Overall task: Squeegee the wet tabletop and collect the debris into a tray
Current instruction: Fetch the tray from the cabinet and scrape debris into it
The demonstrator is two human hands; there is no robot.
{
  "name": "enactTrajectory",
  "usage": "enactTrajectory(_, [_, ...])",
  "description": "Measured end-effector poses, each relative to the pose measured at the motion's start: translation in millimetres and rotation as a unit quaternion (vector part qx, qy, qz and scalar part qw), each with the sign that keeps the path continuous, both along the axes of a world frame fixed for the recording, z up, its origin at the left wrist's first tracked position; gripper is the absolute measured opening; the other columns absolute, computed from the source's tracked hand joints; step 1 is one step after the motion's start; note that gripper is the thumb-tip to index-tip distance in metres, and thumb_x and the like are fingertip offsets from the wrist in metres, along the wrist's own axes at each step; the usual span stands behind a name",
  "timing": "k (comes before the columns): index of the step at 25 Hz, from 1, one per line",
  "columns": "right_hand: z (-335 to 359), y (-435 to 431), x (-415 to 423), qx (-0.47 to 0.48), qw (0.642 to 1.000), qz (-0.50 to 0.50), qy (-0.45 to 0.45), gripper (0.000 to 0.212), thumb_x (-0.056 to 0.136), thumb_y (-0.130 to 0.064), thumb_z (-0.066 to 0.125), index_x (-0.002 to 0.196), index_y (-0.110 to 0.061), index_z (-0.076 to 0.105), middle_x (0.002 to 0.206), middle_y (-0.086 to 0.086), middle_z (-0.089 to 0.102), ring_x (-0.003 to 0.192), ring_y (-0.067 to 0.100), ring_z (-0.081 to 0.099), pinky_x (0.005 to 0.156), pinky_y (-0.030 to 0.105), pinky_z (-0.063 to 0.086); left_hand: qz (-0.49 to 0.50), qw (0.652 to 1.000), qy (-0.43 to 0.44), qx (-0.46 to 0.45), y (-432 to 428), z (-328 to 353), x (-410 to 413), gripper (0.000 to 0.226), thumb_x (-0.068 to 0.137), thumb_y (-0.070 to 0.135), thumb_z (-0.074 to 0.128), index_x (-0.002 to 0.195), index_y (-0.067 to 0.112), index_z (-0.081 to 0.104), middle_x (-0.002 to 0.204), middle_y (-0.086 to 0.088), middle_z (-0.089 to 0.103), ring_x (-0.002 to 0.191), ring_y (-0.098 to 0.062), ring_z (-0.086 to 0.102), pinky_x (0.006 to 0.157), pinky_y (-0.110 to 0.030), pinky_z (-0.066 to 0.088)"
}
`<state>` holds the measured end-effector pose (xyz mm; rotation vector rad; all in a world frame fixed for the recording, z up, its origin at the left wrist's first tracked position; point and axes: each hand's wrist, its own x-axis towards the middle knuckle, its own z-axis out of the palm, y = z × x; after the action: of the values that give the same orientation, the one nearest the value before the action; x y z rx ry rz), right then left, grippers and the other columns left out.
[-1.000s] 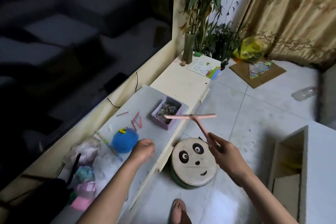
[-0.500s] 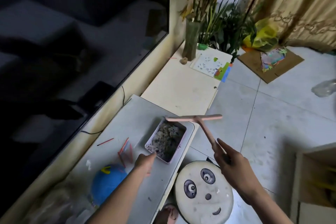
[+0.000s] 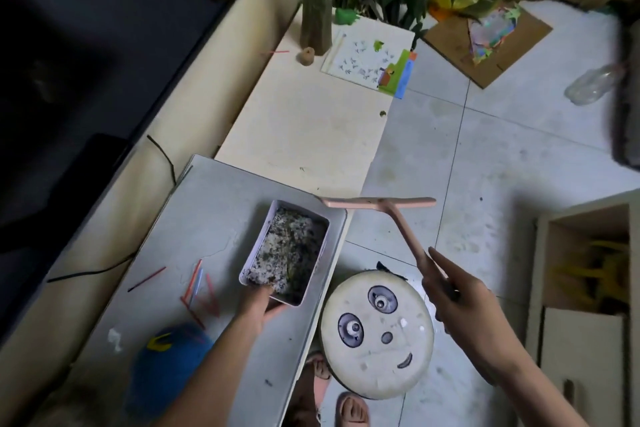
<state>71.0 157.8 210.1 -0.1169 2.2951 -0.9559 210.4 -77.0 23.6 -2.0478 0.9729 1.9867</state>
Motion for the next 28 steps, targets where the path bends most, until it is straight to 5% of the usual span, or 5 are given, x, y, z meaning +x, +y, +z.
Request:
enactTrajectory(4, [1.7, 25.4, 3.1, 0.005, 0.999, -0.04, -0.004, 0.041, 0.093, -0.031, 0.056, 0.132, -0.039, 0.05, 0.073, -0.015, 0.062, 0.063, 0.005, 0.053, 0.063, 0.026, 0.043, 0.018, 0.999, 0.001, -0.028, 3.2, 17.0, -1.2, 0.038, 0.09, -0.015, 0.033, 0.121, 0.0, 0.048, 0.111, -0.019, 0.058, 0.099, -0.029, 0.056, 0.084, -0.051, 0.049])
enactTrajectory(10, [19.3, 87.4, 20.2, 0.008, 0.993, -0.115, 0.005, 0.04, 0.092, -0.035, 0.056, 0.132, -0.038, 0.052, 0.058, -0.017, 0.059, 0.052, 0.002, 0.049, 0.053, 0.017, 0.042, -0.078, 0.995, 0.055, -0.014, 26.6, 64.3, -12.3, 0.044, 0.089, -0.012, 0.035, 0.13, 0.0, 0.046, 0.12, -0.022, 0.058, 0.101, -0.031, 0.057, 0.068, -0.041, 0.053])
enactTrajectory(16, [56.4, 194.7, 55.9, 0.032, 0.973, -0.226, 0.028, 0.043, 0.091, -0.041, 0.056, 0.133, -0.033, 0.054, 0.06, -0.021, 0.057, 0.047, 0.001, 0.049, 0.048, 0.012, 0.042, -0.14, 0.987, 0.081, 0.016, 102.6, 134.5, -35.5, 0.035, 0.091, -0.007, 0.04, 0.125, -0.001, 0.043, 0.108, -0.022, 0.055, 0.086, -0.036, 0.061, 0.061, -0.043, 0.057])
enactTrajectory(22, [70.3, 320.1, 97.7, 0.026, 0.952, -0.299, 0.056, 0.038, 0.079, -0.074, 0.045, 0.111, -0.056, 0.057, 0.068, -0.021, 0.061, 0.054, -0.004, 0.046, 0.057, 0.022, 0.045, -0.208, 0.972, 0.103, 0.019, 214.2, 179.7, -62.2, 0.01, 0.09, -0.004, 0.046, 0.085, 0.003, 0.052, 0.079, -0.016, 0.056, 0.072, -0.028, 0.056, 0.045, -0.035, 0.057])
enactTrajectory(28, [53.1, 470.9, 138.5, 0.043, 0.93, -0.364, -0.002, 0.039, 0.091, -0.042, 0.056, 0.13, -0.038, 0.054, 0.085, -0.027, 0.063, 0.069, 0.0, 0.053, 0.07, 0.022, 0.044, -0.275, 0.955, 0.101, 0.048, 352.9, 187.6, -81.9, 0.007, 0.089, -0.001, 0.049, 0.087, 0.004, 0.055, 0.085, -0.02, 0.064, 0.08, -0.03, 0.06, 0.067, -0.037, 0.06])
